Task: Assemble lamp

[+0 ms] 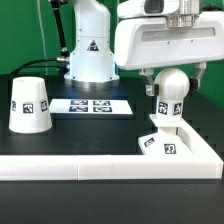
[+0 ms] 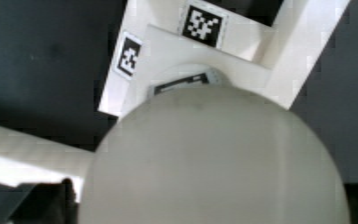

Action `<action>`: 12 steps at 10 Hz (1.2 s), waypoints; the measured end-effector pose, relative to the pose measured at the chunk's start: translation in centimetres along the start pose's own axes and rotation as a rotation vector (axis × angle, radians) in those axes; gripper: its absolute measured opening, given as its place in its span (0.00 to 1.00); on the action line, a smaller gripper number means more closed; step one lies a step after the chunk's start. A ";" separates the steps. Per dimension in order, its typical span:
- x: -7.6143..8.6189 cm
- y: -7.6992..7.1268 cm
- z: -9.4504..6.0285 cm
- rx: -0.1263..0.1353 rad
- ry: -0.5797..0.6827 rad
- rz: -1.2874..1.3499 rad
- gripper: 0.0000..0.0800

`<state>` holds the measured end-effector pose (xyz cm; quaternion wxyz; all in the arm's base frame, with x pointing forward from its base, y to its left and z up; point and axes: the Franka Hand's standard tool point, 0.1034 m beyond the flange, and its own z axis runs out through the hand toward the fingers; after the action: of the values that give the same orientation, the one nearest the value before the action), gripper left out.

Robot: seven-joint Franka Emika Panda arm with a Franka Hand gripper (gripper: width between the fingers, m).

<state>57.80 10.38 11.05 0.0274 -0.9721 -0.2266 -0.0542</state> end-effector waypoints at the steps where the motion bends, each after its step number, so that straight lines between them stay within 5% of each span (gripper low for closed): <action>1: -0.1 0.1 0.0 -0.001 -0.001 -0.079 0.87; 8: 0.0 -0.1 0.4 -0.016 -0.055 -0.810 0.87; 9: 0.3 0.0 0.4 -0.036 -0.058 -0.904 0.87; 12: 0.3 0.3 0.3 -0.048 -0.058 -0.956 0.84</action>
Offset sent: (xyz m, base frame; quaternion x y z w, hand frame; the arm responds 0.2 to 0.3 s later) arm -0.0094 0.0173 0.0042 0.0073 0.0025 -0.2604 0.9655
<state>58.22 10.31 10.74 -0.0296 -0.7603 -0.6478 -0.0386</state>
